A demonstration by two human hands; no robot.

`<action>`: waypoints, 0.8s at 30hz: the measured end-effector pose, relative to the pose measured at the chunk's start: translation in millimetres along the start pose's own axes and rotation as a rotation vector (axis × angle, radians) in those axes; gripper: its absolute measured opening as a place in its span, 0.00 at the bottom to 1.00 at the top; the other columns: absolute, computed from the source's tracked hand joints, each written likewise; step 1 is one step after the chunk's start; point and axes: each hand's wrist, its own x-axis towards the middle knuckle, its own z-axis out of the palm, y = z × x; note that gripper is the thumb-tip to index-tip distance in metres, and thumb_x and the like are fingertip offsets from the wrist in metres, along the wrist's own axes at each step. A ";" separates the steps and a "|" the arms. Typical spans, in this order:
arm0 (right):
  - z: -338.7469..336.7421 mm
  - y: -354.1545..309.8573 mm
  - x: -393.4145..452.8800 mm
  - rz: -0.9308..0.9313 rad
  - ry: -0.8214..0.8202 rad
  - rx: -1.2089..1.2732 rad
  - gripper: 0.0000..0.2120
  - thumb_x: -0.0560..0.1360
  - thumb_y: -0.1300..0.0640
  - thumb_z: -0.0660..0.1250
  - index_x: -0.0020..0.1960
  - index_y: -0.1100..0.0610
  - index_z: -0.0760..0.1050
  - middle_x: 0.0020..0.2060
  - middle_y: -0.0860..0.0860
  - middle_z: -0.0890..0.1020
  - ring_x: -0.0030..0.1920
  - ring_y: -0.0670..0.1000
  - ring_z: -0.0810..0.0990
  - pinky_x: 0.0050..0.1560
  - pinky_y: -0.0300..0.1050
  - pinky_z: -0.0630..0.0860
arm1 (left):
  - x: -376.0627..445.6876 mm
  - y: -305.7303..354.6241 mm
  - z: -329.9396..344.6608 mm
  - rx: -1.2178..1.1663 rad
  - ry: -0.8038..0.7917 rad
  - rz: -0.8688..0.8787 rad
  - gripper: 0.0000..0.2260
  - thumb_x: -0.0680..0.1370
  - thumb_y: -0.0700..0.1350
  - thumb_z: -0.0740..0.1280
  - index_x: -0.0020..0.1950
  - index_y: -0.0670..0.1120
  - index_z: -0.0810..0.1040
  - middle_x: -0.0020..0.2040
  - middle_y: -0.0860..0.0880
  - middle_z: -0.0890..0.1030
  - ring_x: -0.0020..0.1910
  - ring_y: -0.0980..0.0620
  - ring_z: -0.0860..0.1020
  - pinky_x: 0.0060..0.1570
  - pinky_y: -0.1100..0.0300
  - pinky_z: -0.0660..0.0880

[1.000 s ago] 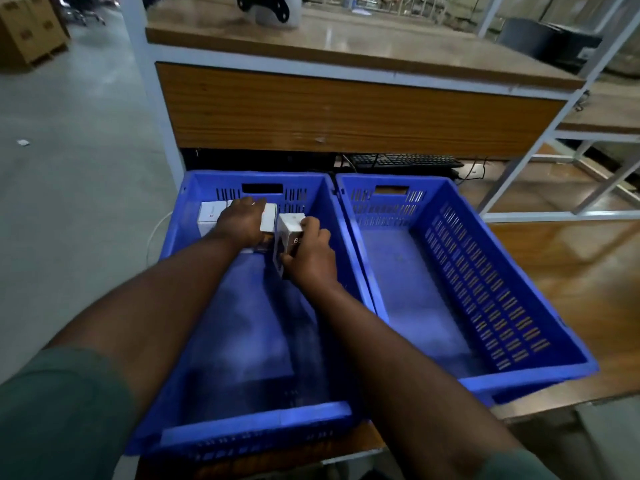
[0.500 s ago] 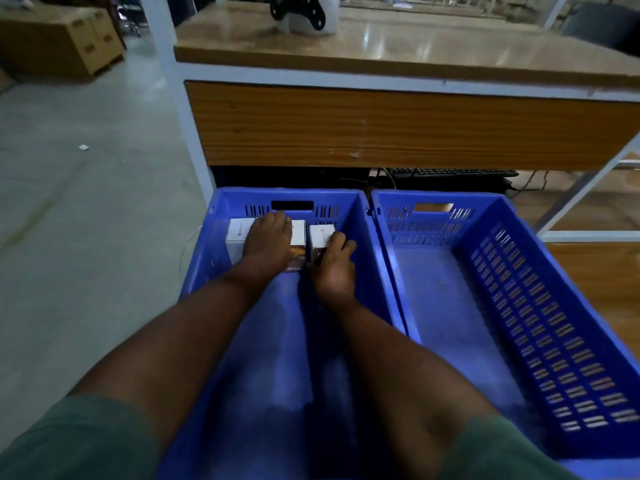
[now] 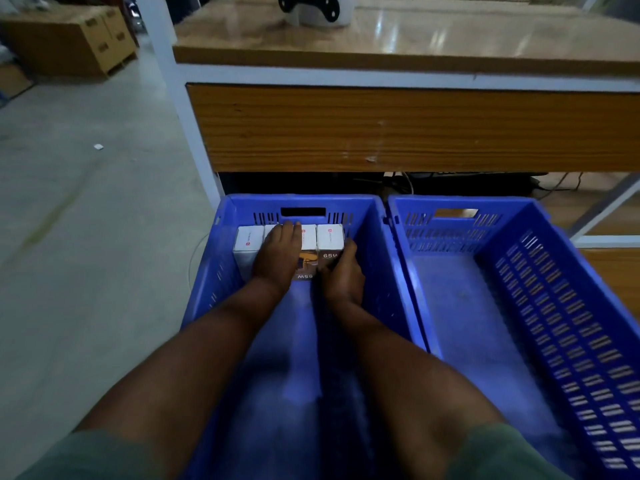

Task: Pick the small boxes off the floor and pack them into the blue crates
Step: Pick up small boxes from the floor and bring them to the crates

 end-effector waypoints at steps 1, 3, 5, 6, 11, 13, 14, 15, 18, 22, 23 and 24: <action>0.6 0.7 1.1 0.002 -0.012 0.011 0.30 0.76 0.61 0.68 0.73 0.47 0.59 0.63 0.54 0.80 0.61 0.58 0.80 0.56 0.51 0.76 | 0.3 -0.8 2.1 -0.001 0.026 0.003 0.32 0.68 0.39 0.78 0.71 0.36 0.75 0.60 0.37 0.80 0.56 0.39 0.80 0.59 0.50 0.77; 1.3 -1.2 -0.8 0.017 -0.049 0.061 0.34 0.74 0.57 0.71 0.74 0.43 0.58 0.65 0.51 0.79 0.62 0.56 0.79 0.59 0.50 0.76 | -3.9 -1.4 5.5 -0.009 0.032 -0.019 0.34 0.70 0.41 0.77 0.74 0.37 0.71 0.63 0.38 0.78 0.60 0.39 0.78 0.65 0.46 0.73; 3.1 -0.2 0.0 0.026 -0.068 0.102 0.41 0.70 0.54 0.76 0.74 0.41 0.57 0.66 0.49 0.78 0.62 0.55 0.79 0.60 0.49 0.76 | -11.2 -2.6 6.0 0.003 -0.003 -0.075 0.42 0.70 0.51 0.77 0.78 0.40 0.64 0.70 0.40 0.73 0.70 0.39 0.72 0.74 0.40 0.61; 3.5 0.1 1.3 0.032 -0.069 0.108 0.43 0.68 0.53 0.79 0.74 0.42 0.58 0.66 0.50 0.79 0.62 0.56 0.80 0.60 0.49 0.77 | -14.7 -5.2 5.3 0.003 -0.023 -0.127 0.46 0.68 0.57 0.77 0.79 0.41 0.62 0.72 0.40 0.72 0.73 0.39 0.69 0.75 0.37 0.55; 4.3 0.5 13.5 0.071 -0.076 0.169 0.43 0.67 0.54 0.82 0.74 0.48 0.62 0.64 0.53 0.80 0.63 0.57 0.80 0.58 0.48 0.76 | -17.3 -20.4 12.6 -0.063 -0.069 -0.283 0.49 0.58 0.59 0.84 0.72 0.40 0.71 0.66 0.38 0.75 0.66 0.38 0.75 0.68 0.42 0.71; 7.9 0.8 14.7 0.074 -0.070 0.184 0.42 0.68 0.55 0.82 0.74 0.49 0.62 0.64 0.53 0.80 0.63 0.57 0.80 0.58 0.48 0.76 | -14.5 -20.2 12.6 -0.063 -0.104 -0.281 0.49 0.57 0.58 0.85 0.71 0.40 0.71 0.66 0.38 0.76 0.65 0.38 0.76 0.66 0.45 0.73; 9.7 1.4 14.7 0.074 -0.065 0.188 0.42 0.68 0.55 0.82 0.73 0.49 0.61 0.64 0.53 0.80 0.63 0.57 0.80 0.58 0.49 0.76 | -14.1 -18.9 9.9 -0.060 -0.128 -0.283 0.49 0.57 0.59 0.84 0.71 0.40 0.72 0.65 0.38 0.76 0.65 0.39 0.76 0.66 0.46 0.73; 11.0 2.3 14.9 0.077 -0.062 0.186 0.42 0.68 0.55 0.82 0.73 0.49 0.61 0.64 0.53 0.80 0.63 0.56 0.80 0.58 0.49 0.77 | -14.6 -17.5 6.5 -0.051 -0.150 -0.286 0.49 0.57 0.60 0.84 0.71 0.40 0.72 0.65 0.39 0.77 0.65 0.39 0.77 0.66 0.47 0.73; 9.5 1.9 16.4 0.078 -0.069 0.170 0.41 0.68 0.56 0.82 0.72 0.50 0.61 0.65 0.52 0.79 0.63 0.56 0.79 0.57 0.48 0.76 | -18.9 -17.5 -2.1 -0.036 -0.149 -0.253 0.49 0.62 0.60 0.82 0.75 0.39 0.68 0.69 0.38 0.74 0.70 0.39 0.74 0.70 0.48 0.70; 6.4 -2.4 18.7 0.103 -0.091 0.128 0.43 0.68 0.56 0.82 0.73 0.52 0.60 0.65 0.54 0.78 0.62 0.57 0.79 0.55 0.47 0.77 | -16.6 -20.6 -11.9 -0.123 -0.124 -0.224 0.44 0.70 0.59 0.78 0.77 0.40 0.63 0.70 0.40 0.70 0.70 0.40 0.70 0.72 0.49 0.66; 7.2 -3.6 17.9 0.115 -0.083 0.121 0.45 0.67 0.56 0.83 0.74 0.52 0.59 0.66 0.55 0.77 0.63 0.57 0.79 0.56 0.49 0.77 | -15.7 -19.5 -15.4 -0.126 -0.128 -0.226 0.43 0.70 0.59 0.78 0.76 0.41 0.63 0.69 0.40 0.70 0.68 0.42 0.71 0.72 0.50 0.66; 8.1 -5.3 16.4 0.127 -0.072 0.122 0.48 0.65 0.55 0.84 0.75 0.51 0.57 0.68 0.56 0.75 0.65 0.59 0.78 0.59 0.52 0.78 | -15.1 -18.3 -19.3 -0.122 -0.134 -0.233 0.42 0.70 0.60 0.77 0.75 0.41 0.63 0.69 0.41 0.70 0.68 0.42 0.70 0.72 0.50 0.65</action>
